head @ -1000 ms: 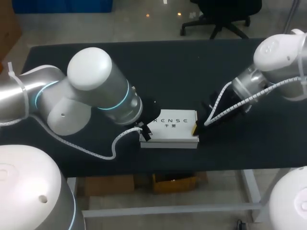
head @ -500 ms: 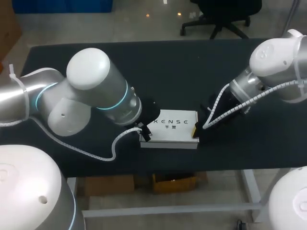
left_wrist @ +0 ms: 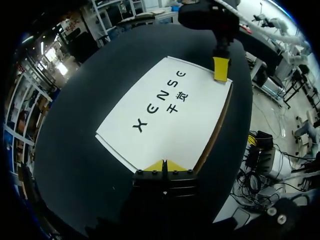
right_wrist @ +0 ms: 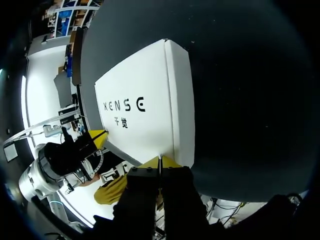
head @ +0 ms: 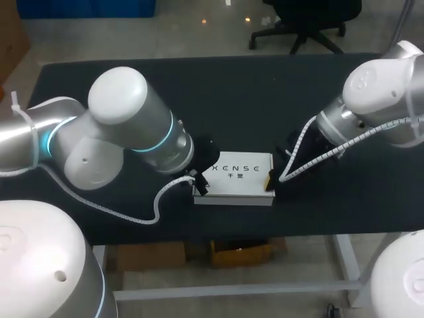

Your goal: Assemble the packaging by folding the flat box into shape, placing the metal phone stand inside, and closing the box properly

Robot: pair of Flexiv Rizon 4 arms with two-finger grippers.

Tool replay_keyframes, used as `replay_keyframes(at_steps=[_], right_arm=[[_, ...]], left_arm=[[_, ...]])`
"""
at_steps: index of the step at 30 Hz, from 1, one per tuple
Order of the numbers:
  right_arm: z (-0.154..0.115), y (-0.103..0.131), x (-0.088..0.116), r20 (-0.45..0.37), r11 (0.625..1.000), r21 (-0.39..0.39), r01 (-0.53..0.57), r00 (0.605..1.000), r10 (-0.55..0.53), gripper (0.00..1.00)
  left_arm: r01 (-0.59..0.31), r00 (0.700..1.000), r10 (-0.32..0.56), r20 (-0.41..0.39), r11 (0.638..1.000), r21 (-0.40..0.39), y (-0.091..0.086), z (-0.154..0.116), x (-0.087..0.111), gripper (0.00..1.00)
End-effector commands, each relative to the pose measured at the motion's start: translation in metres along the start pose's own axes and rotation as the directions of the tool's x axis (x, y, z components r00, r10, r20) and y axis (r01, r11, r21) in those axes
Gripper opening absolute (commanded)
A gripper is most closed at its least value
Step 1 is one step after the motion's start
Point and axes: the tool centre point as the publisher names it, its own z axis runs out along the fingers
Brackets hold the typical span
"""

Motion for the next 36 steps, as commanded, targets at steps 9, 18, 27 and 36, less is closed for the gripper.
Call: replay_keyframes(at_steps=[9, 18, 27, 36], right_arm=[[-0.013, -0.015, 0.005, -0.034, 0.997, -0.065, 0.047, 0.998, -0.049, 0.00], [-0.001, -0.006, 0.002, -0.022, 0.998, -0.044, 0.048, 0.999, -0.049, 0.00], [0.008, -0.002, -0.009, -0.031, 0.999, -0.029, 0.041, 0.999, -0.041, 0.00], [-0.003, -0.008, -0.010, -0.079, 0.998, -0.040, 0.056, 0.995, -0.059, 0.00]], left_arm=[[-0.024, 0.998, 0.022, 0.051, 0.999, 0.035, -0.004, -0.013, 0.010, 0.00], [-0.008, 1.000, 0.008, 0.023, 1.000, 0.017, -0.002, 0.005, 0.003, 0.00], [-0.006, 1.000, 0.006, 0.008, 1.000, 0.023, 0.001, 0.008, 0.004, 0.00], [0.001, 0.999, -0.002, 0.032, 1.000, 0.024, -0.002, -0.005, 0.010, 0.00]])
